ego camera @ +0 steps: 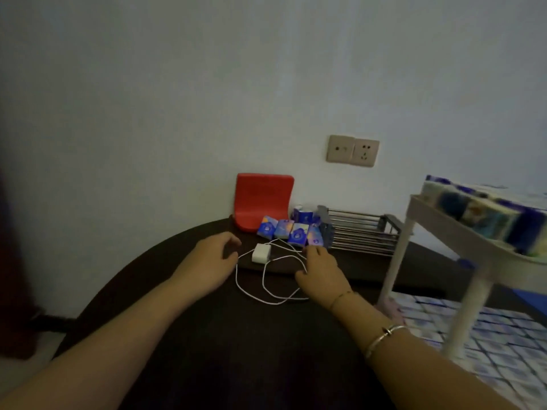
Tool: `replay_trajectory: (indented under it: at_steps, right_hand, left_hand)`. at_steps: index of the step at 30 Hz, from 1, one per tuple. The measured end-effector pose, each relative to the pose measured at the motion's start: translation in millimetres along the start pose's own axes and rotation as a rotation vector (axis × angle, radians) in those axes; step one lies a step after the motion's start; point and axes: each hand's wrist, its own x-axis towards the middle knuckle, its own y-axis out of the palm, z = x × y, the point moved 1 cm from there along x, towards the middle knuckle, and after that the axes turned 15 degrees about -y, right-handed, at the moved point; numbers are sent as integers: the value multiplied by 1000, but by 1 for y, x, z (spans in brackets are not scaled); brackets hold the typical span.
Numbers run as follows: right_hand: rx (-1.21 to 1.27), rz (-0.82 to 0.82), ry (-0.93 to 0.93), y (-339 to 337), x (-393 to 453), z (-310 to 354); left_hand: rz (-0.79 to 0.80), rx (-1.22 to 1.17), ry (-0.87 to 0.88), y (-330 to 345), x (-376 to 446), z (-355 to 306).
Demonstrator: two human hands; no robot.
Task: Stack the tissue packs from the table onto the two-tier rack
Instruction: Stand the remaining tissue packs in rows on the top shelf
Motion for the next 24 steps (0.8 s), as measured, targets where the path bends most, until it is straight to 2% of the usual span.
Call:
replay_trajectory:
  at_steps: [4,8,11,14,19,24]
  right_hand:
    - [-18,-9,49,46,72,-41]
    - [-139,-85,-20,80,144,-80]
    - [-204,-67,-59,97,188,-106]
    - [-227,-39,-76,106,219,-127]
    - [-278,4,-108,119,243,-148]
    - [-334,-37,-159,115,243,-150]
  left_hand:
    - [90,-6,15,47,75,7]
    - [116,-69,42,92,152,14]
    - [109,-144,-5,118,203,22]
    - [198,-207,-77,140,244,28]
    - [242,-321,-115,169,277,20]
    - [193,-403,-117,174,280,13]
